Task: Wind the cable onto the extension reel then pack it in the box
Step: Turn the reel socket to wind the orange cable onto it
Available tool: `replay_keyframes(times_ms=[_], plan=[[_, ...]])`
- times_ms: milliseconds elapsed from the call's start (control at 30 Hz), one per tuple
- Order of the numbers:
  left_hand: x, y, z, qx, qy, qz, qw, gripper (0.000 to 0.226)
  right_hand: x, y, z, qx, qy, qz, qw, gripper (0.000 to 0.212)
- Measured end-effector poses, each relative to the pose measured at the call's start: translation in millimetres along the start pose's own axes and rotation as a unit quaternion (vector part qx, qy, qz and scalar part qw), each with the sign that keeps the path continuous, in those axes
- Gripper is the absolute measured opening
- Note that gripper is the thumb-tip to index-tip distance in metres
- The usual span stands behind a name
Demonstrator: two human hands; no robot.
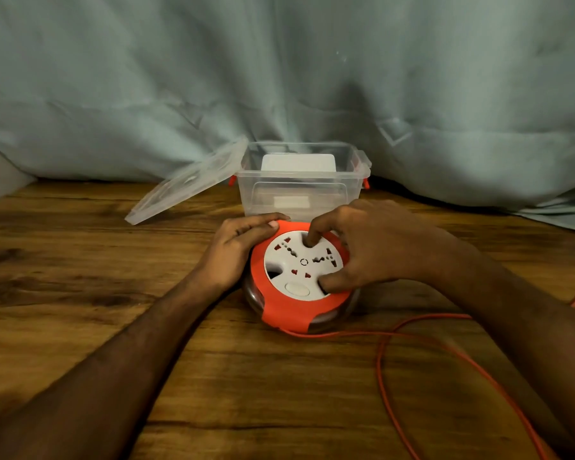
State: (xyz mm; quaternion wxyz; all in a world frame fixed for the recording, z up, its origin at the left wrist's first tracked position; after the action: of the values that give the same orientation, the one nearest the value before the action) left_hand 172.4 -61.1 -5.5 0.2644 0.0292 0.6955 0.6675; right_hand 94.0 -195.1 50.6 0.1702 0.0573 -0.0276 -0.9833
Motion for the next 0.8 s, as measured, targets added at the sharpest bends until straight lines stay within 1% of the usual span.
replay_keyframes(times_ms=[67,200,300,433,567,667,733,800], plan=[[-0.4,-0.9,0.9,-0.003,0.001,-0.001,1.000,0.025,0.0,-2.0,0.7,0.011,0.007,-0.001,1.000,0.068],[0.2,-1.5,1.8,-0.017,0.002,0.003,1.000,0.027,-2.4,-8.5,2.5,0.016,0.043,-0.001,0.999,0.056],[0.6,-1.1,-0.8,-0.013,-0.007,0.002,1.000,0.026,-2.2,-13.0,3.8,0.004,0.062,-0.002,0.998,0.060],[-0.1,-1.2,-2.1,-0.011,-0.012,0.001,1.000,0.026,-1.3,-18.3,-0.8,-0.023,0.072,-0.036,0.996,0.064],[-0.6,-2.0,-0.7,-0.011,-0.013,0.005,1.000,0.026,-1.3,-19.8,-3.7,-0.022,0.058,-0.050,0.997,0.060],[-0.7,-1.9,1.9,-0.011,0.001,0.008,1.000,0.025,-2.6,-14.7,-0.2,-0.033,0.071,-0.048,0.996,0.059],[-1.2,-3.5,4.2,-0.009,0.012,0.013,1.000,0.025,-3.0,-10.0,8.9,-0.033,0.101,-0.036,0.994,0.051],[-1.9,-5.5,5.3,-0.013,0.016,0.016,1.000,0.026,-2.6,-7.1,19.6,-0.030,0.112,-0.017,0.993,0.027]])
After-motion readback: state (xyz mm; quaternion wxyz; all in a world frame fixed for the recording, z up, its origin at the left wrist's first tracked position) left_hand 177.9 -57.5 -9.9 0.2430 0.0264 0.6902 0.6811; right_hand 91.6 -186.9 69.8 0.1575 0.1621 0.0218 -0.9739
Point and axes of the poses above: each hand's wrist, its own x-axis away from the middle knuckle, its own z-axis out of the back of the hand, y = z × x, the point moved 10 cm from there along -x, towards the middle knuckle, and after that the axes turned 1 degree about y, right-handed, at the moved point
